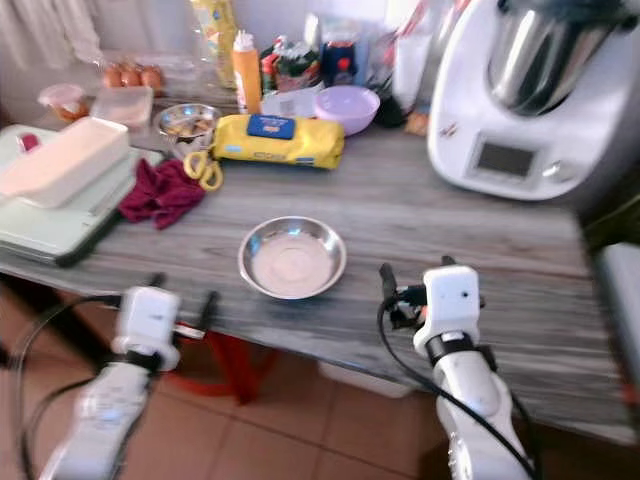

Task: Setting the table

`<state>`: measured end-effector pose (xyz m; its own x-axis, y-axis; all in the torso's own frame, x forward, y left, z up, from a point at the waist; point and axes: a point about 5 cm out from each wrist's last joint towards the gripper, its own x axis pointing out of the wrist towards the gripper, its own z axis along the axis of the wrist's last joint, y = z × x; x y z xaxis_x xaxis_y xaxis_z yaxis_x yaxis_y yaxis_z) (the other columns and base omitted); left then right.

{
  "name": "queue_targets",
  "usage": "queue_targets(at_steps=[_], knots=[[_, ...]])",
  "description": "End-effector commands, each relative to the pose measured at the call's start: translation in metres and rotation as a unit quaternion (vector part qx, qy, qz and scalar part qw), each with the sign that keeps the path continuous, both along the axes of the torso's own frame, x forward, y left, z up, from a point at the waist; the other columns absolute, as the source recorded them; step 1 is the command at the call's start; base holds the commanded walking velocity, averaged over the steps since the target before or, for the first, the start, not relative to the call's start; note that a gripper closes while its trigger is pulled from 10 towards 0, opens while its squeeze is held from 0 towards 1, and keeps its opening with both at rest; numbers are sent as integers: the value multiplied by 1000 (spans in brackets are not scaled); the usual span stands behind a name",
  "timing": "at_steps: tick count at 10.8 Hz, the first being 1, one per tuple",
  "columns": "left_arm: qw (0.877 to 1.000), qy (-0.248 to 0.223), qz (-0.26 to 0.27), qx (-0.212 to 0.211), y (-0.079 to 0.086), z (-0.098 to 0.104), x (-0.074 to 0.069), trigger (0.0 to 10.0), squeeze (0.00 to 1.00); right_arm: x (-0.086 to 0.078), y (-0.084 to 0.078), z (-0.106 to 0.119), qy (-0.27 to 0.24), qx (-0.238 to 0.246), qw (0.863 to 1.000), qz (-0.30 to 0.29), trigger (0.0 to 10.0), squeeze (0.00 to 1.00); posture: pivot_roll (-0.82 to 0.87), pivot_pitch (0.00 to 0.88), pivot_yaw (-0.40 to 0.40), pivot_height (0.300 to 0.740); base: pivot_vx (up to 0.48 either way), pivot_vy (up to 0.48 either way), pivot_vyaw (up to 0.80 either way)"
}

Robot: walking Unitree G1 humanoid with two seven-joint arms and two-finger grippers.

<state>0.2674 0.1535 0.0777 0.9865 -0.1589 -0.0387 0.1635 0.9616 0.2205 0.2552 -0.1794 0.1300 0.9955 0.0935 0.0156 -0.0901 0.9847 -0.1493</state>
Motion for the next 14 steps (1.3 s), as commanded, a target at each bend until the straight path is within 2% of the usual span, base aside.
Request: queue_targets(at_steps=[1,2,3,4,7,10,14], knots=[[1000,-8,3,-6,-1,3,5,10000,0,1,-9,0,7,-1,1000,-10,10000,0,-151,24,-71,740,0,0,0],[1000,-11,11,-9,-4,3,8,10000,0,2,-11,-2,13,1,1000,-11,10000,0,-161,24,-61,740,0,0,0],[999,3,19,-32,-13,-1,5,10000,0,4,-8,-3,9,-6,1000,-1,10000,0,-181,25,-32,740,0,0,0],[999,7,17,-32,-16,-3,3,10000,0,5,-7,-2,5,-8,1000,0,10000,0,-186,37,-22,740,0,0,0],[1000,4,28,-11,-6,-5,4,10000,0,13,2,6,-17,9,1000,-8,10000,0,-173,28,23,740,0,0,0],[999,-27,41,-5,-7,7,11,10000,0,9,2,-1,-14,37,999,-28,10000,0,-139,25,42,740,0,0,0],[998,-26,52,0,-6,4,19,10000,0,6,9,-11,-8,60,997,-45,10000,0,-152,2,63,740,0,0,0]])
